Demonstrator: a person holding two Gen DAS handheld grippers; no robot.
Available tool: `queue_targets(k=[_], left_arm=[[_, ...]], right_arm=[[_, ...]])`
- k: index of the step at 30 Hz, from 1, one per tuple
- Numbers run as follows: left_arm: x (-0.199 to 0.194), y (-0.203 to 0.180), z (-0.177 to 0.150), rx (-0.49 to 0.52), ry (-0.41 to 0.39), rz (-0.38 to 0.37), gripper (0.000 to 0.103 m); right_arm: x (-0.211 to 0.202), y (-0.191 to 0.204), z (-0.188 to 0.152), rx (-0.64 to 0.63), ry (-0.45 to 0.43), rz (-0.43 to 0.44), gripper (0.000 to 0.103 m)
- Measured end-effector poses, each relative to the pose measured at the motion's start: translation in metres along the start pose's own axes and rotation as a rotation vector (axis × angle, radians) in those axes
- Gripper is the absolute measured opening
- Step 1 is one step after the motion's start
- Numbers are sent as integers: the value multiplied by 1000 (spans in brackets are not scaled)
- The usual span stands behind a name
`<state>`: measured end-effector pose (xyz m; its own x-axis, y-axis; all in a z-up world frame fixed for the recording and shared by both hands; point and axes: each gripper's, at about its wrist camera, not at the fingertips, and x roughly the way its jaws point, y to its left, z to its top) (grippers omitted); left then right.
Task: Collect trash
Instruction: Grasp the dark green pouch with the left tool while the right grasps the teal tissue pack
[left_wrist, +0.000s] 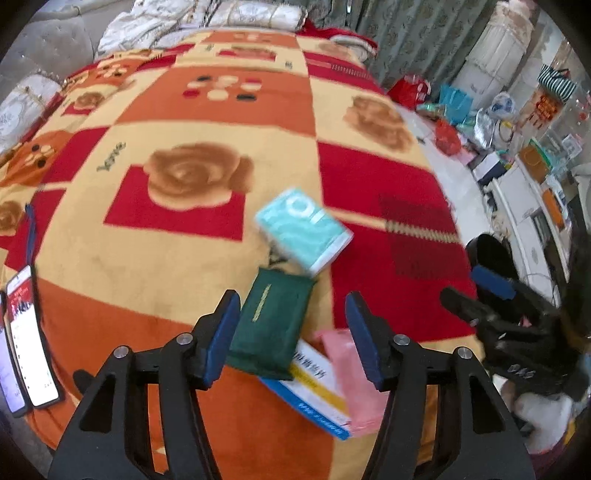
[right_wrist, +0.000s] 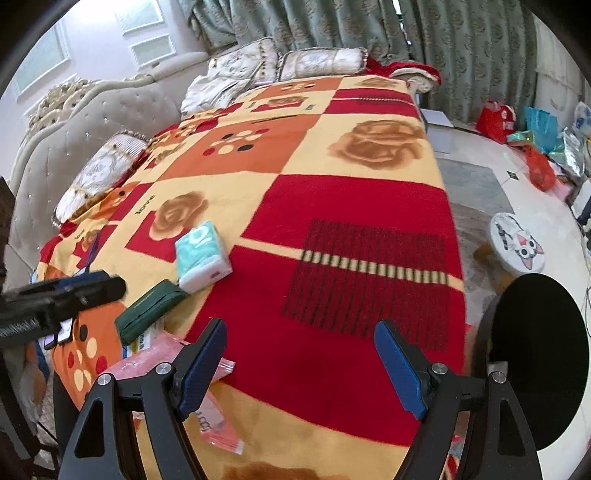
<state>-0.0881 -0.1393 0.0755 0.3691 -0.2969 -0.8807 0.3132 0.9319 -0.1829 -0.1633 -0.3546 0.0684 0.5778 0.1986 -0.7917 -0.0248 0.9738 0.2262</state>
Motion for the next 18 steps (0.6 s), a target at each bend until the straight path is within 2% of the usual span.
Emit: queue_targets(k=[4,7,9,11,18], left_arm=[[26,3,-6,16,57,26,58],[39,13,-7,-5,70,30,58],[42,21,-4,-32,67,4,55],[41,28,-4,-51,60,-17,45],[20,56,0,-90,-21,30,42]], right_arm=[[4,9,3,-27,12,2,80],[8,13,6,-37,19,7,80],[13,17,8,-47,26,14,80],[20,22,12,-59,32,26,80],[53,53,36,-135,48,84,80]])
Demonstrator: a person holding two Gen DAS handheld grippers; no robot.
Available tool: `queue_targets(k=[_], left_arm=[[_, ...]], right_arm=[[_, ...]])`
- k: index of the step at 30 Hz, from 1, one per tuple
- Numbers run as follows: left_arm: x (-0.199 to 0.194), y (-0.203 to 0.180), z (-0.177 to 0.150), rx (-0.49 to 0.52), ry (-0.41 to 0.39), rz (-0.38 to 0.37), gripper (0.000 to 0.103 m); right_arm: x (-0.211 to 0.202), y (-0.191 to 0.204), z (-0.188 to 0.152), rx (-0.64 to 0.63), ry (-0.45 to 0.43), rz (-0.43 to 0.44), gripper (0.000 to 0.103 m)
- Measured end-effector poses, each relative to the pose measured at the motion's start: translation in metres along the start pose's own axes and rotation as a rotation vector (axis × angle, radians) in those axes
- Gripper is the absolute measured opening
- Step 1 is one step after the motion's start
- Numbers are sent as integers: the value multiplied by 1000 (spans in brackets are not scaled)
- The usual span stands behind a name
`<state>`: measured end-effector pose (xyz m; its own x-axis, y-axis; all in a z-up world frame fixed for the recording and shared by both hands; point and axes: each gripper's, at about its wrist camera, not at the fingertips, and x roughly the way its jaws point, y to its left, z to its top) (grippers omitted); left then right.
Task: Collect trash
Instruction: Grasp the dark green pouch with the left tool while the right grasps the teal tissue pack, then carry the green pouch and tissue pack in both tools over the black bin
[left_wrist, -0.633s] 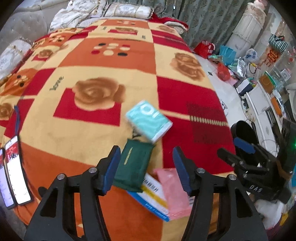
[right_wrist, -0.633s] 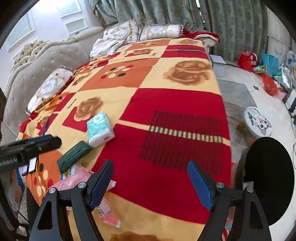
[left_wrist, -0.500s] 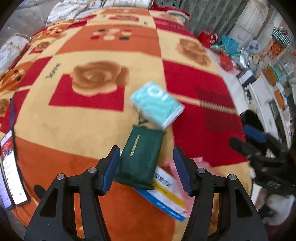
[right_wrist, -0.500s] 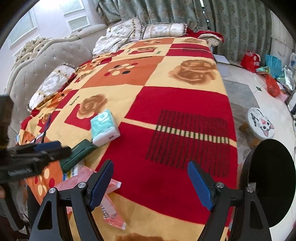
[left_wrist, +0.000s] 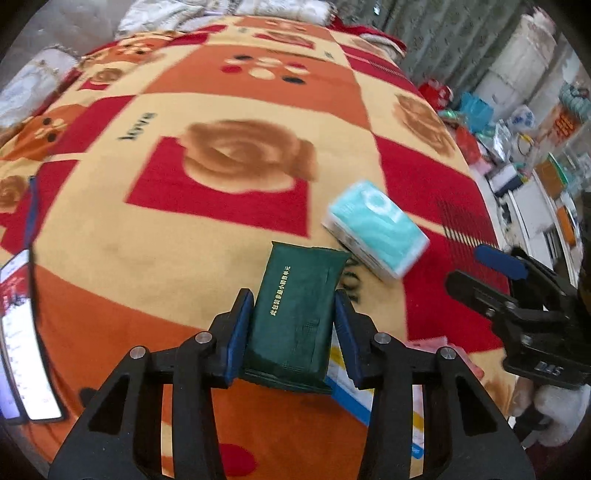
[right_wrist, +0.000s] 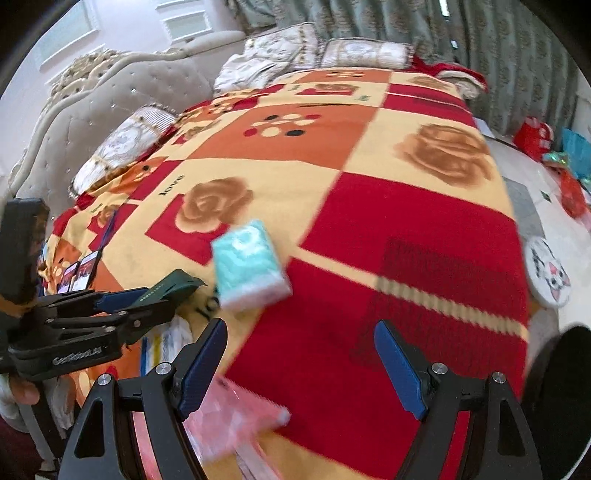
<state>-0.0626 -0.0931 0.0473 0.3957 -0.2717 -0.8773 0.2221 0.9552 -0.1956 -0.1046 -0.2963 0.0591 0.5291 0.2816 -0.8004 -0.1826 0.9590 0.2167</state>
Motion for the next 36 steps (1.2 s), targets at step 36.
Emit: queue_targets(k=[36], left_arm=[[-29,-34,14,29,-133,7,40]], right_arm=[[-34,-2,-12,-20,-110,-35,49]])
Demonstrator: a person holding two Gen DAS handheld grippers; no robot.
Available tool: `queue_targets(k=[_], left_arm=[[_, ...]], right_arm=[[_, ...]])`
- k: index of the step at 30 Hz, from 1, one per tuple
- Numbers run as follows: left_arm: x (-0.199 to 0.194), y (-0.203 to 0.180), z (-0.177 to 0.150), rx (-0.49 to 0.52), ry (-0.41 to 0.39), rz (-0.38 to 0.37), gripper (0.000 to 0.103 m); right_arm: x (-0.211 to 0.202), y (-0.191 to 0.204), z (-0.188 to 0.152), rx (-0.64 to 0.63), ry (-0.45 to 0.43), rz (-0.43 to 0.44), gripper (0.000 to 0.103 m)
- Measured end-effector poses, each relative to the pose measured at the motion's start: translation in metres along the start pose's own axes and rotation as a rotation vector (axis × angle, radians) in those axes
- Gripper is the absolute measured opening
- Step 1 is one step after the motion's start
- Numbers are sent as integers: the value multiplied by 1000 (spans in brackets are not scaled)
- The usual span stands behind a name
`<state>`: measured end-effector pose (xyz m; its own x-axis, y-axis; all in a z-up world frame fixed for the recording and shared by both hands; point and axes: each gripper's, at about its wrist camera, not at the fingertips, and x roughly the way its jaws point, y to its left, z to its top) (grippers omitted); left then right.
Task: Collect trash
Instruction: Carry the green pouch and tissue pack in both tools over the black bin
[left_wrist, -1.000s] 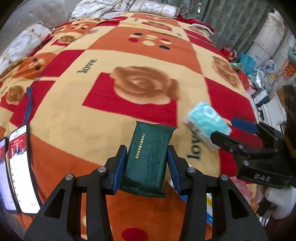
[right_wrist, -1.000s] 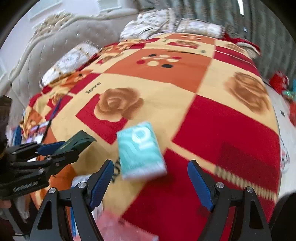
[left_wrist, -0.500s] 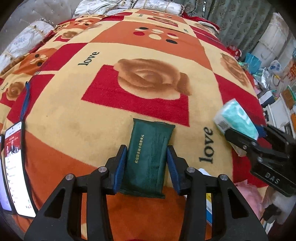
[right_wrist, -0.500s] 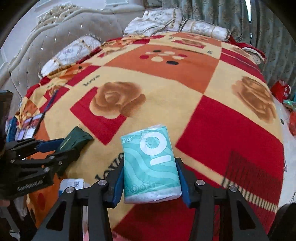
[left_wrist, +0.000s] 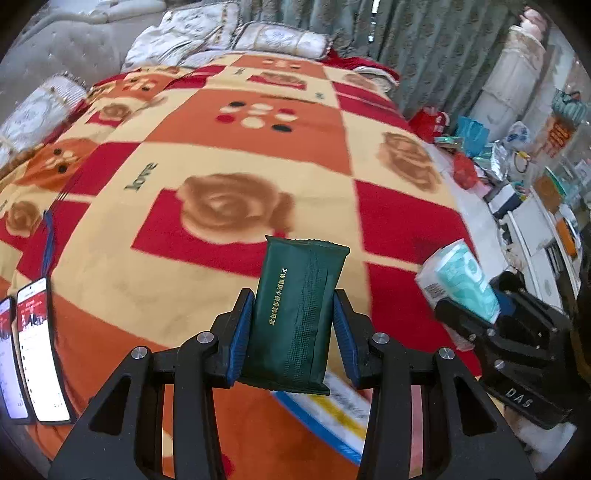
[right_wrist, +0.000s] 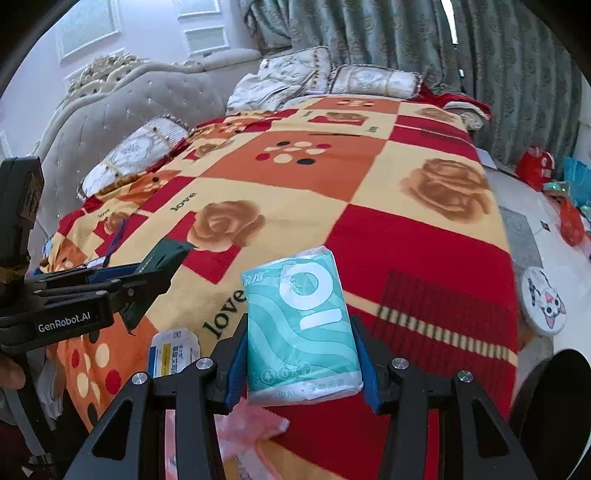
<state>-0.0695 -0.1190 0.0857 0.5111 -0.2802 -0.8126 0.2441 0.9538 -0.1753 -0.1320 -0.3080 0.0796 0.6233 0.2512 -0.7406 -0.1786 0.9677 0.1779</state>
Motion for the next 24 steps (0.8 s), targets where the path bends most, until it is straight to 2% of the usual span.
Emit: queue_targets(k=[24], left_arm=[[-10,-107,-1,133,-11,-107,40]], right_arm=[[-59,-62,-34,139,-56,-98,49]])
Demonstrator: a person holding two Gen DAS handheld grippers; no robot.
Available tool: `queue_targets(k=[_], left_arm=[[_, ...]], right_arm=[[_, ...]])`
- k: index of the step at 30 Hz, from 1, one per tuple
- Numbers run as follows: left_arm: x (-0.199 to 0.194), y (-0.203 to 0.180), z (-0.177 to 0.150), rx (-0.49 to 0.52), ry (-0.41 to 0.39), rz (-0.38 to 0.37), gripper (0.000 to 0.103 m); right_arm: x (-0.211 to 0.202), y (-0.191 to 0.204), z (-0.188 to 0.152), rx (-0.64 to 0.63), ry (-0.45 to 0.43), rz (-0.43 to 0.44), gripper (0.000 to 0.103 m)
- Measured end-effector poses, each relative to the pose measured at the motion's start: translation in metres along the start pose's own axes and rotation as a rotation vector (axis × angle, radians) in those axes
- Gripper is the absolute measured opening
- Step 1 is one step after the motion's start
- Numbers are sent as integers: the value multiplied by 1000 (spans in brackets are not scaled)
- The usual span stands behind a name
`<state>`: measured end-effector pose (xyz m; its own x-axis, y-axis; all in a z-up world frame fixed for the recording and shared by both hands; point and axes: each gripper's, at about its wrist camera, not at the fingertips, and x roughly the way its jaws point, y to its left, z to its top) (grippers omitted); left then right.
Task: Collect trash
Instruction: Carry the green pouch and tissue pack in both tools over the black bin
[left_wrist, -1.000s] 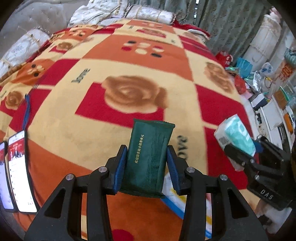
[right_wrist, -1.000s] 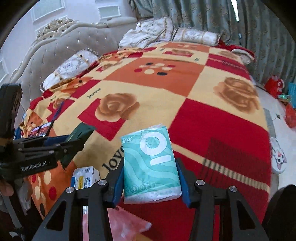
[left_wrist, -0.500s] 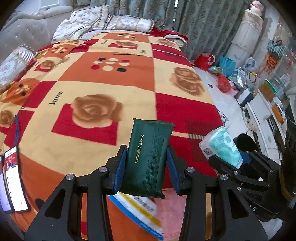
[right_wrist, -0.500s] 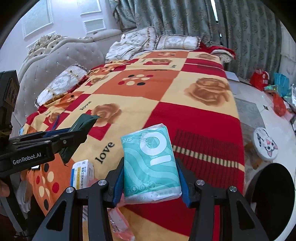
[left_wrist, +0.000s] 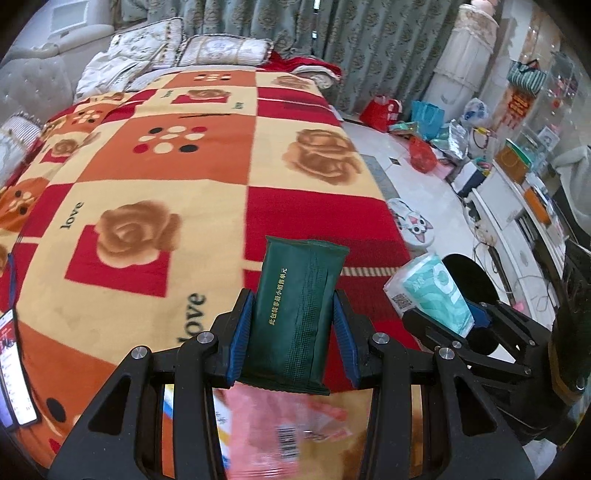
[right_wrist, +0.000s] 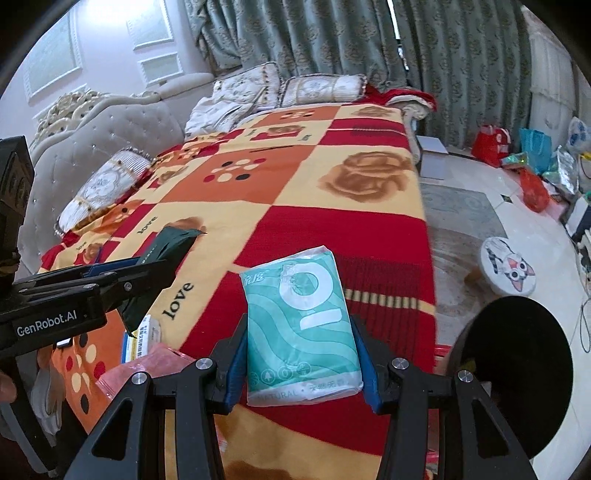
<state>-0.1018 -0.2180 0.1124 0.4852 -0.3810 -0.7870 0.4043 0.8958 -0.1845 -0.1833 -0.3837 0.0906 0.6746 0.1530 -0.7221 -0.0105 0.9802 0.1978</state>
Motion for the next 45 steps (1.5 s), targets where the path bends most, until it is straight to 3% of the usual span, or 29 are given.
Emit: queue_targets(k=[26,45], left_arm=[[18,-110,3,153,24,-82,40],[41,-159,0,233,63,-113,40]], right_arm=[[-50,-93,-27,158,-40,-106,49],[-64,-140,-42,252,-46,-156,49]])
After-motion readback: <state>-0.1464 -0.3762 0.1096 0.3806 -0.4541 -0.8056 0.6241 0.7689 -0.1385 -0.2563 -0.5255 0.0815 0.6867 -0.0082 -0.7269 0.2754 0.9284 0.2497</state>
